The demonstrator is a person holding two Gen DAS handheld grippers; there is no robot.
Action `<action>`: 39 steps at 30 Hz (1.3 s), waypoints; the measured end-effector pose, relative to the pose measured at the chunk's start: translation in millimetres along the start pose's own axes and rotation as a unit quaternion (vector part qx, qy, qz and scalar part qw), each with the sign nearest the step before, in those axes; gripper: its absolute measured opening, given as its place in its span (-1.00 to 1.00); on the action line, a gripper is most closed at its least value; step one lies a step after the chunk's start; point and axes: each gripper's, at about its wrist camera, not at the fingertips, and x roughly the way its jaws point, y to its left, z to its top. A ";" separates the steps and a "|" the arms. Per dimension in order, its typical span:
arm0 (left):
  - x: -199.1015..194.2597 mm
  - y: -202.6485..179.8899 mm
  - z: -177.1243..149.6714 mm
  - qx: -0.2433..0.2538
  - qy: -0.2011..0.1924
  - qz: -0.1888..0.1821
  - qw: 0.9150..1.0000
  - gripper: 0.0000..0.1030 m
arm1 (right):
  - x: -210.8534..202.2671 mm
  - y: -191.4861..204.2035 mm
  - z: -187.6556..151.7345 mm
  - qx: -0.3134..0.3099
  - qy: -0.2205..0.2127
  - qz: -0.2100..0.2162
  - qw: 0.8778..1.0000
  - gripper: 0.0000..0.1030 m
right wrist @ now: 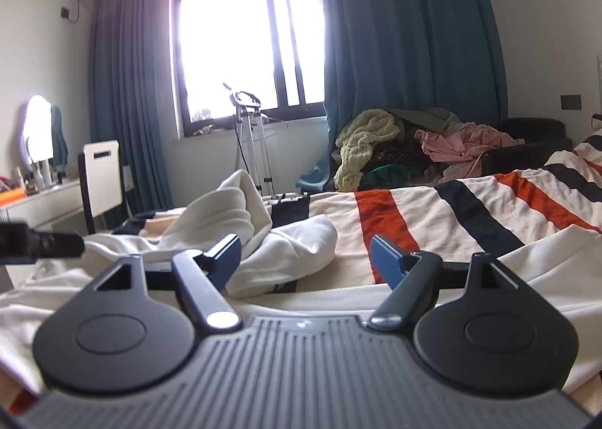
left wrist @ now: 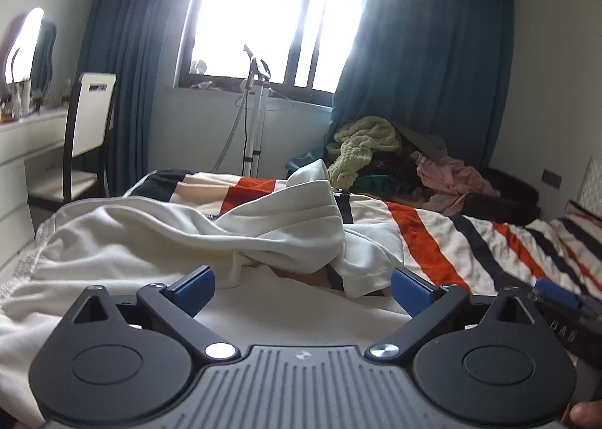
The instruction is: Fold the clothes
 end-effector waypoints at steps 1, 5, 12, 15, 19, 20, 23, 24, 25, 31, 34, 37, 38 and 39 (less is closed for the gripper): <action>2.0 1.6 1.8 0.000 0.004 0.004 1.000 0.95 | 2.0 1.3 -1.7 -0.003 0.004 0.001 1.000 0.51; 10.5 7.4 8.0 0.008 0.016 0.037 0.999 0.95 | 14.4 7.7 -14.2 -0.012 0.041 0.011 0.999 0.51; 27.2 38.8 9.8 -0.072 0.038 0.033 0.996 0.99 | 54.6 22.1 -39.9 -0.039 0.120 0.032 0.992 0.50; 45.6 46.1 8.7 -0.072 0.057 0.027 0.995 0.99 | 79.6 32.5 -41.9 -0.063 0.130 0.047 0.988 0.49; 51.6 66.2 9.9 -0.130 0.034 0.059 0.989 0.98 | 134.2 46.5 -39.3 -0.087 0.132 0.039 0.987 0.49; 52.3 74.6 9.3 -0.152 0.031 0.055 0.986 0.98 | 148.7 51.5 -39.7 -0.098 0.136 0.039 0.985 0.48; 60.5 95.1 5.6 -0.184 0.026 0.058 0.981 0.98 | 189.8 67.5 -44.5 -0.146 0.150 0.028 0.978 0.47; 65.4 100.5 4.8 -0.188 0.029 0.062 0.980 0.98 | 200.0 73.0 -46.6 -0.164 0.146 0.015 0.975 0.47; 71.4 104.3 4.0 -0.190 0.034 0.065 0.979 0.98 | 208.0 78.5 -48.4 -0.183 0.139 -0.001 0.973 0.47; 99.6 105.9 -3.5 -0.186 0.053 0.059 0.979 0.98 | 234.6 92.5 -50.8 -0.258 0.121 -0.066 0.956 -0.14; 102.9 98.7 -4.9 -0.167 0.057 0.060 0.982 0.98 | 227.1 79.8 -35.0 -0.244 0.115 -0.080 0.960 -0.58; 103.1 95.6 -6.5 -0.169 0.065 0.055 0.982 0.98 | 205.4 59.7 -7.6 -0.218 0.095 -0.086 0.968 -0.67; 101.6 95.3 -6.6 -0.172 0.066 0.054 0.981 0.98 | 193.9 51.0 5.2 -0.201 0.083 -0.088 0.972 -0.68; 99.9 95.1 -6.6 -0.174 0.067 0.053 0.981 0.98 | 182.5 42.3 18.1 -0.185 0.071 -0.089 0.976 -0.68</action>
